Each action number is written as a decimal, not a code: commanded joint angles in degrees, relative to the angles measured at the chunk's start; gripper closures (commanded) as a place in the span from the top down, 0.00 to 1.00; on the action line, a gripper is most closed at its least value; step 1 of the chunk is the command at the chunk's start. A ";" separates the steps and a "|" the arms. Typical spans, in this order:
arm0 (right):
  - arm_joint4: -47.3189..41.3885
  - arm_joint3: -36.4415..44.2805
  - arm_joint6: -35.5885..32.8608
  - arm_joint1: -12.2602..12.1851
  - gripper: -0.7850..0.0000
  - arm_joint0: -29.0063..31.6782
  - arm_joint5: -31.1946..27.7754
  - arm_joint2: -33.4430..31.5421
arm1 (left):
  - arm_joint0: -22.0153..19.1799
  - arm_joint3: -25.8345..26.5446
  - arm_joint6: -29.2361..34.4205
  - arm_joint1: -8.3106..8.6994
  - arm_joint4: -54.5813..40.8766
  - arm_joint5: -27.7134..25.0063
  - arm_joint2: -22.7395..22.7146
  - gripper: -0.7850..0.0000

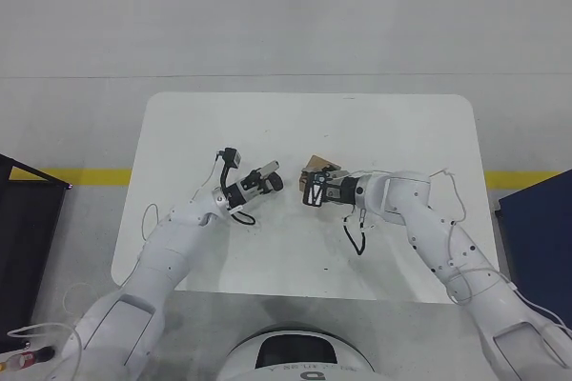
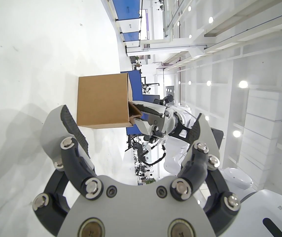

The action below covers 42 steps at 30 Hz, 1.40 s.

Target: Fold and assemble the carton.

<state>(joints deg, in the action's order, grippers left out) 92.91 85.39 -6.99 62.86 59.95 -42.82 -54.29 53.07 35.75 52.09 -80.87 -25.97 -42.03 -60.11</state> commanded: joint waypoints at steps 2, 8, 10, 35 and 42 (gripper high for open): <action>-0.28 -0.01 -0.12 0.06 0.06 -0.10 -0.30 0.10 | 0.00 -0.17 0.06 -0.02 -0.21 -0.09 -0.03 1.00; -0.47 0.37 0.79 -0.03 0.07 -0.02 -1.86 -0.08 | 0.07 -0.32 -0.05 -0.06 -0.34 -0.37 -0.04 1.00; -0.37 0.56 1.14 -0.14 0.08 0.10 -2.38 -0.33 | 0.10 -0.32 -0.13 -0.07 -0.34 -0.42 -0.05 1.00; 1.05 2.28 -0.04 -0.41 0.20 0.67 -5.69 0.30 | 1.49 0.61 -1.36 -0.13 -0.20 -1.25 -0.03 1.00; -1.40 1.25 0.22 -0.20 0.22 -0.15 -6.74 0.35 | 2.44 0.97 -1.69 0.31 -0.44 -1.84 -0.94 1.00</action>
<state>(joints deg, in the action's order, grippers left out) 91.66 86.74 -6.64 62.64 59.93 -49.32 -54.02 55.37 36.65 50.37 -80.63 -26.37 -43.83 -60.94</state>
